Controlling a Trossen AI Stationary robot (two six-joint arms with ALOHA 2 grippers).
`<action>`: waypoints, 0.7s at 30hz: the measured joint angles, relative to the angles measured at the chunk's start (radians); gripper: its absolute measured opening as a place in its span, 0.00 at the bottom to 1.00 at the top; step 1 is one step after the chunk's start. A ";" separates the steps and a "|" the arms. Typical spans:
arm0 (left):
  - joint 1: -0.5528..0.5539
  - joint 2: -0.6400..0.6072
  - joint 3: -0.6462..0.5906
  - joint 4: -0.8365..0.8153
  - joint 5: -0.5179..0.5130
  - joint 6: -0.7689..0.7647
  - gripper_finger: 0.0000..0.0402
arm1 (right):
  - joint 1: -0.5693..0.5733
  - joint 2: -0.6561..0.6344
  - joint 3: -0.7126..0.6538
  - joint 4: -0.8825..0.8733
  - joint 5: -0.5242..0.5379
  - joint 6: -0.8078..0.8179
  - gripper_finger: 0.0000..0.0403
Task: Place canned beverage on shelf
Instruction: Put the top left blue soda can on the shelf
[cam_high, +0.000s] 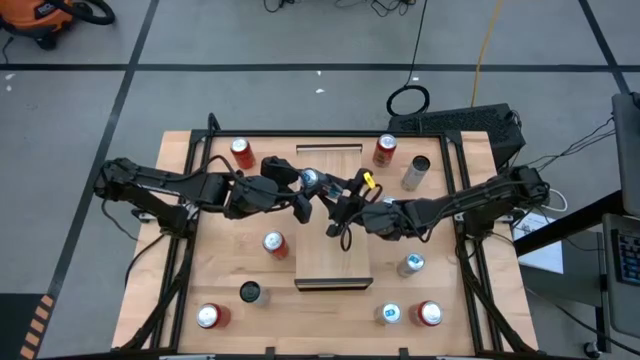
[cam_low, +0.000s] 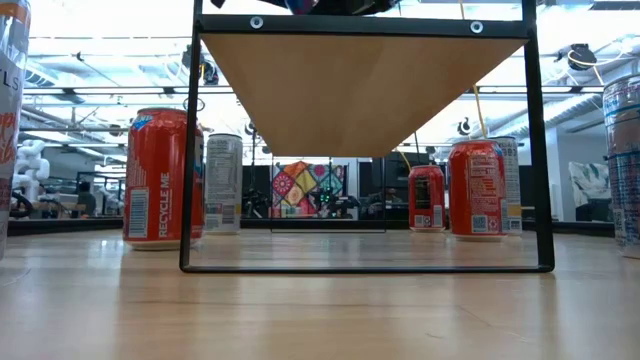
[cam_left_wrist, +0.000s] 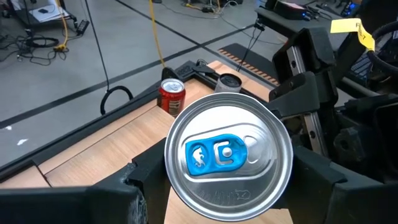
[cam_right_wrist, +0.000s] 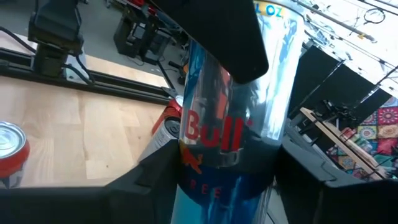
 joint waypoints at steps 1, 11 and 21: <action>0.000 0.001 0.000 0.000 0.000 0.000 0.59 | 0.000 0.000 0.000 -0.001 0.002 -0.004 0.48; 0.012 0.004 0.000 0.019 0.033 -0.018 0.59 | -0.010 0.002 -0.001 -0.015 -0.026 -0.068 0.82; 0.013 0.005 0.000 0.015 0.028 -0.018 0.59 | -0.030 0.002 -0.001 -0.016 -0.033 -0.073 0.68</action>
